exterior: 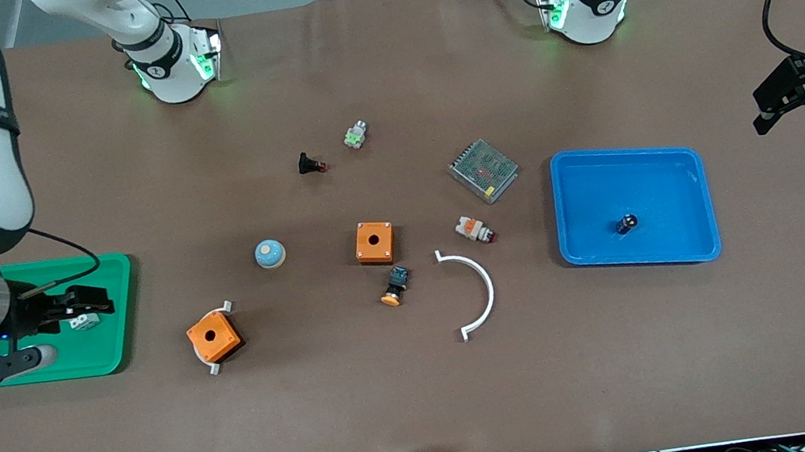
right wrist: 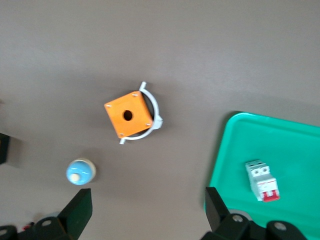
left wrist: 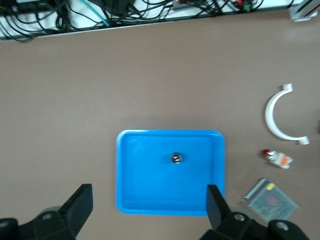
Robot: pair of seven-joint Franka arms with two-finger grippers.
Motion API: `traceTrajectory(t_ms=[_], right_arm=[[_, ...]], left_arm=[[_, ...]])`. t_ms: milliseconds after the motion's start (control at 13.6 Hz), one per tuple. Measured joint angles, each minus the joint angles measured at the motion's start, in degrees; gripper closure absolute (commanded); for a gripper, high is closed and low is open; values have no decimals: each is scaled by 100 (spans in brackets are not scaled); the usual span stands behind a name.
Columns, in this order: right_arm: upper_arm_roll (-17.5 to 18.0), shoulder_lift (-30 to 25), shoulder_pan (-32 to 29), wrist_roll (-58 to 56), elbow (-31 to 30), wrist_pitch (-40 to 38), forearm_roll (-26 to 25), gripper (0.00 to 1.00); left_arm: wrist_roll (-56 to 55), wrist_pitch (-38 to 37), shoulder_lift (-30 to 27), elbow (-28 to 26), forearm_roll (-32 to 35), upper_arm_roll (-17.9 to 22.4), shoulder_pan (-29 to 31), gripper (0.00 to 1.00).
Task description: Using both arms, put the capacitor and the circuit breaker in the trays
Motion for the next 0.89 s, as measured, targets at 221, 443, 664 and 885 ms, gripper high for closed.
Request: traceTrajectory(t_ms=[221, 443, 664, 885], right_arm=[[-1, -262, 268, 734, 26, -199, -2, 0], [-57, -759, 278, 884, -11, -461, -173, 0], [-80, -1583, 277, 911, -516, -544, -467, 0], [-80, -2329, 276, 917, -1204, -535, -675, 0]], left_arm=[[-37, -75, 0, 4, 125, -121, -9, 0], [-211, -289, 1, 16, 105, -132, -6, 0], [-216, -411, 2, 90, 69, -122, 27, 0], [-216, -435, 3, 116, 68, -120, 28, 0]])
